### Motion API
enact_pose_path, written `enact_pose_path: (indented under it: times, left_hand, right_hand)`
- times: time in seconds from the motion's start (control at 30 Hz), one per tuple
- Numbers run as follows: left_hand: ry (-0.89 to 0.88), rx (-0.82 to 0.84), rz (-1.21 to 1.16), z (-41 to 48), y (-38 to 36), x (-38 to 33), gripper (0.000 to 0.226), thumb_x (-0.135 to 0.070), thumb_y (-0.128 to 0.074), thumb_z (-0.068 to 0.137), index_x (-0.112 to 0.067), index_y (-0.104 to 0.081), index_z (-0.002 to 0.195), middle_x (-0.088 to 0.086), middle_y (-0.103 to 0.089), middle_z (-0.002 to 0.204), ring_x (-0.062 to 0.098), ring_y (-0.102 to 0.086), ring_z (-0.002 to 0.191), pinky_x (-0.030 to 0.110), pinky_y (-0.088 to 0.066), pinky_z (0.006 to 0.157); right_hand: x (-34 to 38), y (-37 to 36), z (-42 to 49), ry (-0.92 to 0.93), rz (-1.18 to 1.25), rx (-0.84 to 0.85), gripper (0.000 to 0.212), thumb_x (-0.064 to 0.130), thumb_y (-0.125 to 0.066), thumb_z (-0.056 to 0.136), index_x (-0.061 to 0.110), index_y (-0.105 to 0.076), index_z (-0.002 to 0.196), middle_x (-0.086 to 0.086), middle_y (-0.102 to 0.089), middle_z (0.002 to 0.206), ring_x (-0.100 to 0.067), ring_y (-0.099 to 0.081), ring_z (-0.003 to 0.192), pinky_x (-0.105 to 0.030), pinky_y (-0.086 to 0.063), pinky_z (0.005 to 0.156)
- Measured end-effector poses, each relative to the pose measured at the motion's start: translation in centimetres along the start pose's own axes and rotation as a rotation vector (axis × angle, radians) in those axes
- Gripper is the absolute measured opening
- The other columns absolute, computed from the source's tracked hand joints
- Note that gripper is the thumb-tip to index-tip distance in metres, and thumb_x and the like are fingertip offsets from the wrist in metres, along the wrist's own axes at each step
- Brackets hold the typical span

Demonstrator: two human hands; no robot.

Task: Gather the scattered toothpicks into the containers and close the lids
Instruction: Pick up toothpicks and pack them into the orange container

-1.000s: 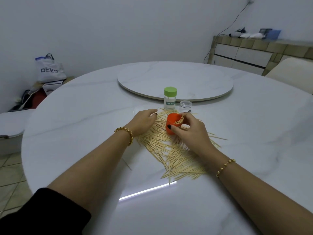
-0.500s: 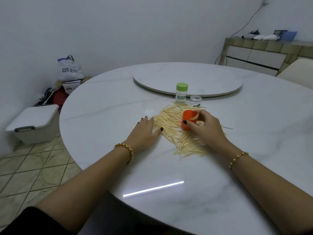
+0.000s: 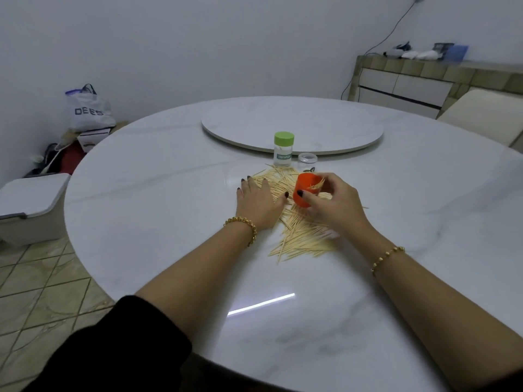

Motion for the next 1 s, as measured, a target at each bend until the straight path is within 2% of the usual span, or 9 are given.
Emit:
enact_pose_path:
  times: [0.17, 0.33, 0.4, 0.43, 0.5, 0.57, 0.7, 0.87, 1.0]
  left_hand:
    - [0.013, -0.025, -0.041, 1.8, -0.2, -0.7, 0.07, -0.054, -0.027, 0.098, -0.01, -0.015, 0.151, 0.023, -0.003, 0.158, 0.036, 0.002, 0.146, 0.048, -0.003, 0.117]
    - [-0.039, -0.138, -0.199, 1.5, 0.8, -0.8, 0.054, -0.042, -0.032, 0.101, -0.015, -0.028, 0.148, 0.012, -0.013, 0.159, 0.03, 0.0, 0.147, 0.05, -0.001, 0.117]
    - [-0.131, -0.215, -0.288, 0.9, 1.6, -1.0, 0.044, -0.032, -0.037, 0.101, -0.016, -0.039, 0.142, 0.008, -0.031, 0.153, 0.027, -0.014, 0.146, 0.049, -0.008, 0.119]
    - [-0.19, -0.252, -0.339, 0.6, 2.1, -1.1, 0.039, -0.027, -0.041, 0.1, -0.016, -0.046, 0.137, 0.006, -0.041, 0.145, 0.025, -0.026, 0.141, 0.048, -0.017, 0.117]
    - [-0.286, -0.266, -0.438, 0.0, 2.8, -1.2, 0.033, -0.017, -0.05, 0.096, -0.016, -0.055, 0.129, 0.002, -0.053, 0.133, 0.018, -0.041, 0.13, 0.039, -0.031, 0.112]
    - [-0.366, -0.214, -0.475, -0.6, 3.1, -1.6, 0.04, -0.015, -0.064, 0.088, -0.018, -0.057, 0.127, -0.001, -0.056, 0.131, 0.014, -0.045, 0.127, 0.031, -0.034, 0.11]
    - [-0.488, -0.159, -0.503, -1.8, 3.6, -3.2, 0.067, -0.028, -0.082, 0.071, -0.017, -0.055, 0.131, -0.005, -0.059, 0.127, 0.008, -0.049, 0.119, 0.023, -0.037, 0.101]
    - [-0.477, -0.183, -0.604, -2.2, 3.8, -3.6, 0.058, -0.029, -0.08, 0.074, -0.016, -0.059, 0.127, -0.004, -0.065, 0.116, 0.009, -0.055, 0.108, 0.023, -0.043, 0.093]
    - [-0.441, -0.17, -0.631, -2.1, 3.7, -3.2, 0.058, -0.031, -0.078, 0.076, -0.019, -0.057, 0.129, -0.004, -0.065, 0.113, 0.008, -0.056, 0.105, 0.019, -0.044, 0.088]
  right_hand:
    - [-0.5, 0.5, 0.2, -0.017, -0.006, -0.013, 0.044, 0.03, -0.076, 0.078, 0.02, -0.06, 0.117, 0.008, -0.064, 0.106, -0.006, -0.058, 0.1, -0.021, -0.047, 0.088]
    - [-0.8, 0.8, 0.4, -0.027, -0.02, -0.012, 0.046, 0.032, -0.074, 0.079, 0.018, -0.059, 0.119, 0.005, -0.064, 0.11, -0.009, -0.058, 0.104, -0.023, -0.047, 0.089]
    - [-0.5, 0.9, 0.4, -0.022, -0.031, -0.008, 0.046, 0.031, -0.074, 0.08, 0.017, -0.058, 0.121, 0.004, -0.063, 0.111, -0.009, -0.057, 0.105, -0.021, -0.044, 0.087]
    - [-0.4, 0.9, 0.3, -0.017, -0.037, -0.006, 0.047, 0.031, -0.073, 0.08, 0.016, -0.058, 0.122, 0.004, -0.063, 0.112, -0.009, -0.057, 0.105, -0.021, -0.043, 0.087]
    - [-0.2, 0.9, 0.3, -0.006, -0.047, -0.006, 0.049, 0.032, -0.073, 0.08, 0.015, -0.057, 0.124, 0.004, -0.063, 0.113, -0.009, -0.056, 0.106, -0.021, -0.042, 0.087]
    - [0.1, 0.9, 0.2, 0.002, -0.042, -0.004, 0.049, 0.033, -0.073, 0.081, 0.016, -0.057, 0.124, 0.005, -0.062, 0.112, -0.008, -0.056, 0.106, -0.021, -0.041, 0.087]
    - [0.7, 0.8, -0.1, 0.032, -0.009, -0.012, 0.043, 0.032, -0.073, 0.081, 0.02, -0.058, 0.12, 0.009, -0.061, 0.108, -0.005, -0.055, 0.104, -0.019, -0.04, 0.087]
    - [1.1, 0.4, -0.3, 0.059, 0.006, 0.0, 0.045, 0.033, -0.071, 0.083, 0.023, -0.058, 0.125, 0.011, -0.061, 0.116, -0.002, -0.051, 0.111, -0.006, -0.033, 0.086]
    - [0.9, 0.1, -0.3, 0.049, -0.003, 0.031, 0.05, 0.029, -0.069, 0.085, 0.022, -0.054, 0.131, 0.009, -0.059, 0.124, -0.003, -0.048, 0.117, -0.014, -0.034, 0.096]
Point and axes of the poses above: each hand's wrist, its own z-axis towards the middle knuckle, its own y-axis out of the back of the hand, x = y × z, the point moved 7 cm from there along z, towards the middle knuckle
